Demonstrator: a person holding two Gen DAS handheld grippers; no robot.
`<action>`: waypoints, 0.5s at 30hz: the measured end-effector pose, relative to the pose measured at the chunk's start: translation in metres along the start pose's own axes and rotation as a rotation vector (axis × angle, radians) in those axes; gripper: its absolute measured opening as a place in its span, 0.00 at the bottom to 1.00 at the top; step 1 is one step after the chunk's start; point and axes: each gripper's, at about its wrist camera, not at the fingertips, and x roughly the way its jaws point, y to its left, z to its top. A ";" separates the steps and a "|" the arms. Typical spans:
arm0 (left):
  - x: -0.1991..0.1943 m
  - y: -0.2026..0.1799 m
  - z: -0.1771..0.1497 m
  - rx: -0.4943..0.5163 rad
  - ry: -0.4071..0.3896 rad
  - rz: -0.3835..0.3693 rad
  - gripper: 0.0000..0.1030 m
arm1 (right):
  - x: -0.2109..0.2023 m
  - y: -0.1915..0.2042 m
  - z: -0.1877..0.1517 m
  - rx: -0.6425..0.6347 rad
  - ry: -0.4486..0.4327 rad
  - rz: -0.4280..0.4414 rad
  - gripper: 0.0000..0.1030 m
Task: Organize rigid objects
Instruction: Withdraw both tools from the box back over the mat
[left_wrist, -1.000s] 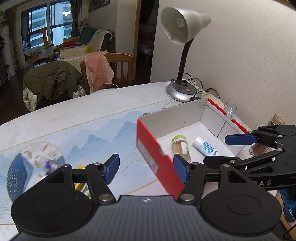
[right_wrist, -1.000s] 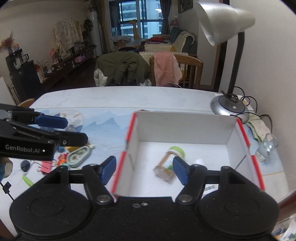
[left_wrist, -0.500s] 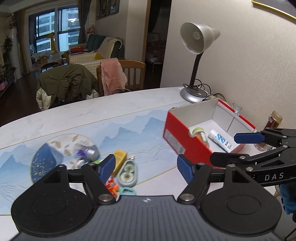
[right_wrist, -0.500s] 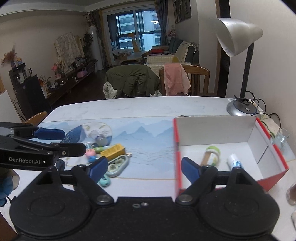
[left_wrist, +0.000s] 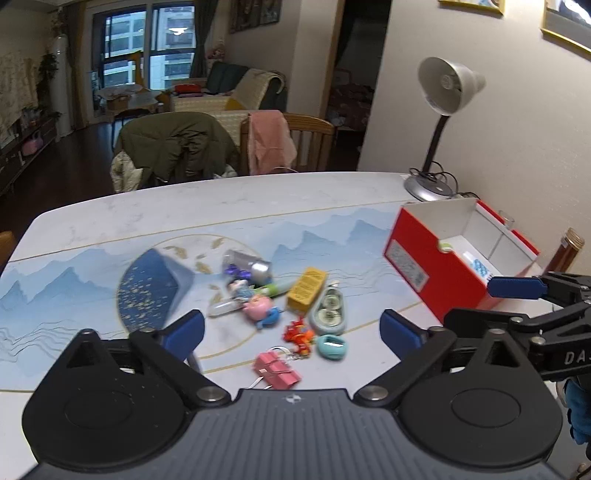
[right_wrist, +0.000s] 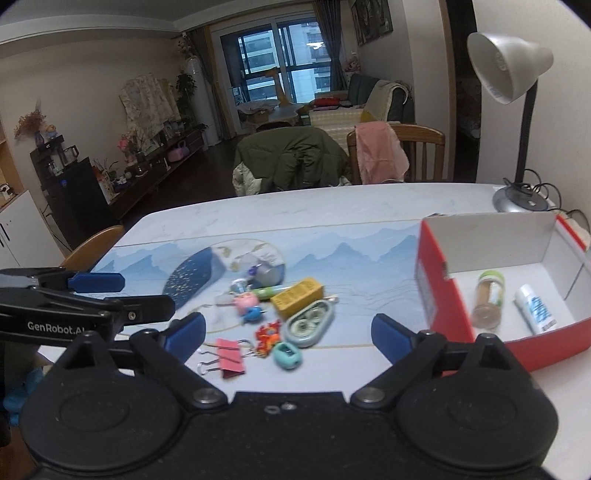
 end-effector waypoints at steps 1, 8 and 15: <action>-0.001 0.006 -0.002 -0.010 -0.003 0.001 0.99 | 0.002 0.005 -0.001 -0.001 0.000 0.001 0.96; -0.001 0.047 -0.018 -0.071 -0.024 0.042 1.00 | 0.018 0.032 -0.011 0.001 0.026 0.021 0.99; 0.014 0.083 -0.038 -0.124 0.019 0.103 1.00 | 0.042 0.055 -0.030 -0.063 0.105 0.043 0.99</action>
